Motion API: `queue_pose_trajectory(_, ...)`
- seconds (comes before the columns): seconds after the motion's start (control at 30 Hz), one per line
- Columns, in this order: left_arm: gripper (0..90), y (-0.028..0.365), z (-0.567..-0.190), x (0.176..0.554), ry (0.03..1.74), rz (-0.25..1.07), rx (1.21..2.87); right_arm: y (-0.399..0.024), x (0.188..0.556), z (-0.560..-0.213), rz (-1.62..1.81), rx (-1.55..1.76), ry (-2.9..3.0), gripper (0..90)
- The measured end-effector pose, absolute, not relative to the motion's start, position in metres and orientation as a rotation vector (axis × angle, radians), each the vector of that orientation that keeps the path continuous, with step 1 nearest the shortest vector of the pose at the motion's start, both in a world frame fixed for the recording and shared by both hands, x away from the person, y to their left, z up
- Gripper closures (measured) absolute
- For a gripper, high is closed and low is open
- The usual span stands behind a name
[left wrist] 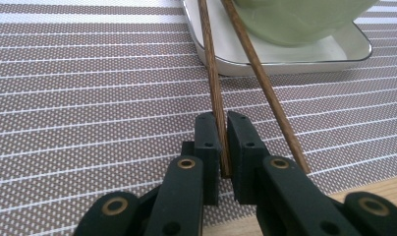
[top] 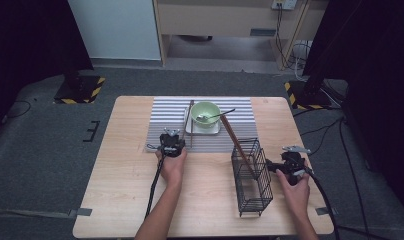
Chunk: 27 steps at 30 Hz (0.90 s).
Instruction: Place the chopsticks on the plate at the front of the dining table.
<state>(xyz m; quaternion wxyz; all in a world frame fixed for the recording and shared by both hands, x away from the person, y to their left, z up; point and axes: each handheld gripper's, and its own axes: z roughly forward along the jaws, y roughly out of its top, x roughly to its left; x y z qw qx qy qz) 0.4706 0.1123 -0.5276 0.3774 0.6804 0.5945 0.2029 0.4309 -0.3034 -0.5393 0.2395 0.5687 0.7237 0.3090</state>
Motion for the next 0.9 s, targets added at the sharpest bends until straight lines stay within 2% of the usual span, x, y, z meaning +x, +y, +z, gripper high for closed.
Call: queue_pose_trajectory(0.9, 79.4, 0.095, -0.529, 0.469, 1.489, 0.490, 1.743, -0.303, 0.431, -0.539, 0.846, 1.557, 1.983, 6.1)
